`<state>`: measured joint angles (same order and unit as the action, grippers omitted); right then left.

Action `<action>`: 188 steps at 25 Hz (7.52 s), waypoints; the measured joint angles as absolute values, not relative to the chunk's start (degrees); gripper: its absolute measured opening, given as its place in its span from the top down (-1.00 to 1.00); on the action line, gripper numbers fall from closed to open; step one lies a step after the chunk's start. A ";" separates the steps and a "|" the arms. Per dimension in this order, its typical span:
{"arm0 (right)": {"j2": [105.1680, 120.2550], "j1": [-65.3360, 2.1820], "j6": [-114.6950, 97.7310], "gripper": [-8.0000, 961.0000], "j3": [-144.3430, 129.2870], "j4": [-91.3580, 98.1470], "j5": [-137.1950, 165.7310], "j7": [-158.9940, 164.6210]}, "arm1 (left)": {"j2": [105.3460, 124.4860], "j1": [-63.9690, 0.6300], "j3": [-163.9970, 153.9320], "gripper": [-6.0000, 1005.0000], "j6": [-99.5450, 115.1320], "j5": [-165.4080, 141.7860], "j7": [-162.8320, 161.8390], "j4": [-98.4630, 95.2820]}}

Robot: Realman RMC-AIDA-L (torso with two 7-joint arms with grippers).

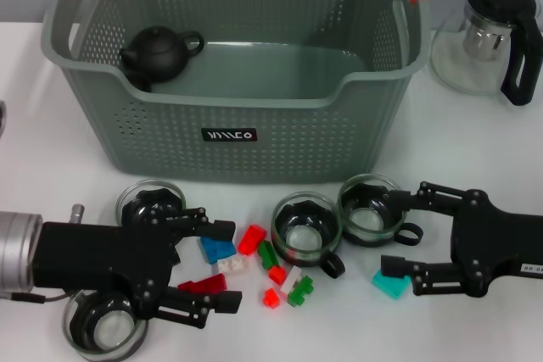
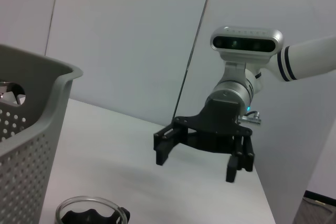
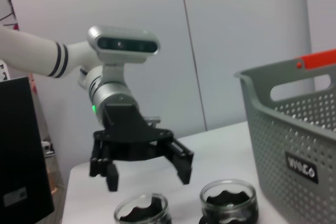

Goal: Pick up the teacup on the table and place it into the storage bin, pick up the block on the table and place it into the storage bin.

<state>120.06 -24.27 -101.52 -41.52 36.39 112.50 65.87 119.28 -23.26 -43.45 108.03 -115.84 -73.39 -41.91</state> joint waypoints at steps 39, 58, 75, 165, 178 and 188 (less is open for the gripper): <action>119.96 -35.54 -108.71 -0.85 -55.97 64.20 129.17 108.39 | 117.17 -22.27 -36.40 -0.79 108.91 -121.85 -78.23 -42.15; 121.53 -47.90 -97.44 -0.55 -85.65 67.81 150.04 122.94 | 117.00 -22.06 -31.72 -0.79 108.01 -124.35 -79.98 -42.26; 121.73 -47.68 -93.09 -0.52 -100.59 66.57 152.06 128.77 | 117.07 -21.94 -31.73 -0.79 106.75 -124.30 -80.08 -42.09; 120.21 -74.97 -52.08 0.77 -69.46 27.57 147.99 144.96 | 118.24 -22.59 -29.26 -0.78 106.25 -124.07 -82.35 -42.01; 120.08 -74.58 -51.78 0.69 -69.70 25.83 148.13 144.62 | 118.37 -22.59 -29.26 -0.77 105.79 -124.53 -82.35 -42.01; 119.90 -72.63 -52.08 0.64 -69.41 29.64 146.20 143.14 | 118.39 -22.53 -29.26 -0.77 104.91 -124.35 -82.36 -42.01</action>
<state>119.90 -72.63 -52.08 -69.41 29.64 146.20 143.14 118.39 -22.53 -29.26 104.91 -124.35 -82.36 -42.01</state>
